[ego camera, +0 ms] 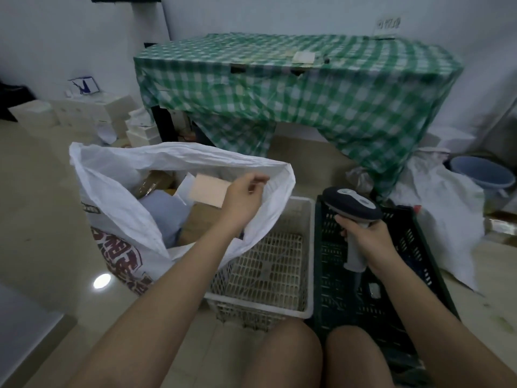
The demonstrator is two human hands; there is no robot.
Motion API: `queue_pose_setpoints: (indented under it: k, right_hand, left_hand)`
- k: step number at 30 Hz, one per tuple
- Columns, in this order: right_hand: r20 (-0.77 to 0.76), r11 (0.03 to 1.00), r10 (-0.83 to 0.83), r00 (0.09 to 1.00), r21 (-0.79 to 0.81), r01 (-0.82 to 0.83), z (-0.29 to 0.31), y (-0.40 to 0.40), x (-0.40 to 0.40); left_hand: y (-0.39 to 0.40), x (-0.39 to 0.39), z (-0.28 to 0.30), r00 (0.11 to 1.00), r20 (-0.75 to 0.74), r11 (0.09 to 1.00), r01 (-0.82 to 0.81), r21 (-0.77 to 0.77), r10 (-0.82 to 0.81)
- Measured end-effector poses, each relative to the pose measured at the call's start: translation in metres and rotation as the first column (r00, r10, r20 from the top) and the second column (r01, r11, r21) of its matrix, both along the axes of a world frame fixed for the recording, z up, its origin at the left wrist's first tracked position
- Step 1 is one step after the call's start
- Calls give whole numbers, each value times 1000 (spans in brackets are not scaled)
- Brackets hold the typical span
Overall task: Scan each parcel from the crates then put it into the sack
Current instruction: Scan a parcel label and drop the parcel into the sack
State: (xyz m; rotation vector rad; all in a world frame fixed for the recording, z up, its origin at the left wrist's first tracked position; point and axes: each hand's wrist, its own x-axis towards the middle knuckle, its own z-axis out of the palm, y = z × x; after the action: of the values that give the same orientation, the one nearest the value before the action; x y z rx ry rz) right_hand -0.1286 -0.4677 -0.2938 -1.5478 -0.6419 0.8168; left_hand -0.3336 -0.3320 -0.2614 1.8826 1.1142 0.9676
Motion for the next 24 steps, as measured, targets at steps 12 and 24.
queue_pose_setpoints:
  k: [12,24]
  right_hand:
    - [-38,903,-417,908,-132,409,-109,-53,133]
    - [-14,860,-436,900,-301,411,-285,6,268]
  left_hand:
    - [-34,209,-135,883,-183,865,349,-361,-432]
    - [7,386,-364,784,-338,769,260,-585,-521]
